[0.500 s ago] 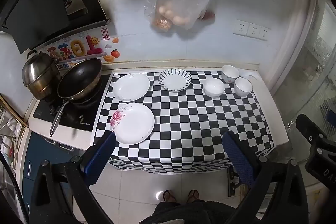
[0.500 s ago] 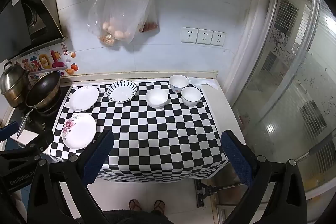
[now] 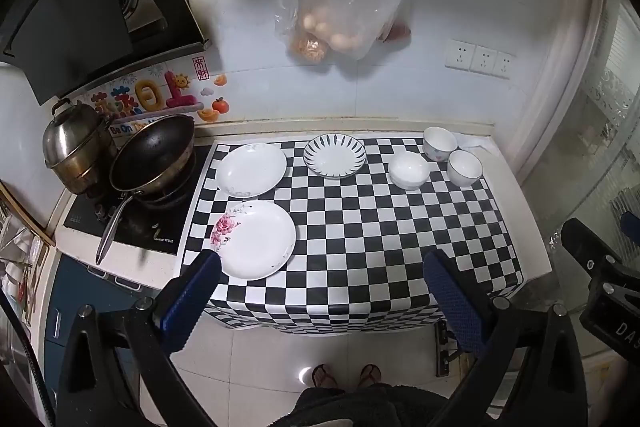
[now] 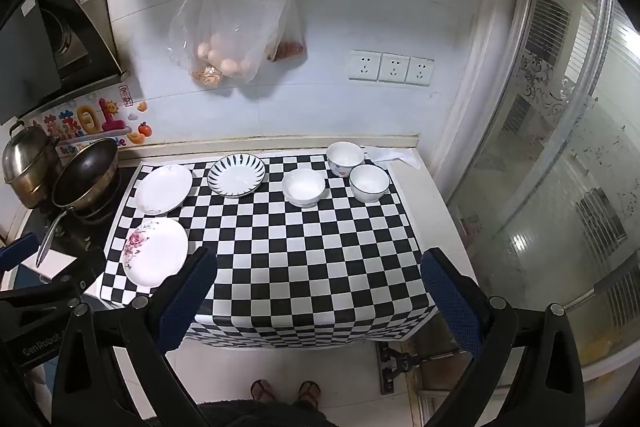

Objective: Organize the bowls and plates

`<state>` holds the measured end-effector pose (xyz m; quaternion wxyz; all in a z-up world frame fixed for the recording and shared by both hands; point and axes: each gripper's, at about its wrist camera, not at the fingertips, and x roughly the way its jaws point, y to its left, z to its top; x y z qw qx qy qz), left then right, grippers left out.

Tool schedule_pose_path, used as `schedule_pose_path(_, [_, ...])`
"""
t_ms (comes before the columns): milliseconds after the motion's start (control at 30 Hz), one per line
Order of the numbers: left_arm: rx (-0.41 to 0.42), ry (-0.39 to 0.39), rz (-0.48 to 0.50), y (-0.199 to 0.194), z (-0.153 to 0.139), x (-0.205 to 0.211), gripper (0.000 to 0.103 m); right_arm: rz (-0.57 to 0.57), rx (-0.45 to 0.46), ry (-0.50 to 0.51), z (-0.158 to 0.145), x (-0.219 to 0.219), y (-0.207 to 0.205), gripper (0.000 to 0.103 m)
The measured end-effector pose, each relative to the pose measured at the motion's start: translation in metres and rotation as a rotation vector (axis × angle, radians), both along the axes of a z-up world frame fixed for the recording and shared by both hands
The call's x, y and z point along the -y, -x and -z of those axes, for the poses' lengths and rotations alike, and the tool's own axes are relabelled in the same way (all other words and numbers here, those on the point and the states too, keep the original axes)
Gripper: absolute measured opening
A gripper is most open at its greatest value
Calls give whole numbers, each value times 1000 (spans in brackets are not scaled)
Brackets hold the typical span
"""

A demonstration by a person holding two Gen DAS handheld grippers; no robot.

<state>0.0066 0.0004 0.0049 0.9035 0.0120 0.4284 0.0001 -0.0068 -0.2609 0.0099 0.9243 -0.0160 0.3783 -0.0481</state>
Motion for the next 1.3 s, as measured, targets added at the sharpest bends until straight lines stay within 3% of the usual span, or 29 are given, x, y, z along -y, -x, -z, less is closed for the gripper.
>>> schedule_pose_path(933, [10,-5,2,0,-2,-1,103,0,-5,-5,0,-3,-1,103])
schedule_pose_path(1300, [17,-9,-5,-19,-18,-3,103,3,-4,-12,4,-7,-1,103])
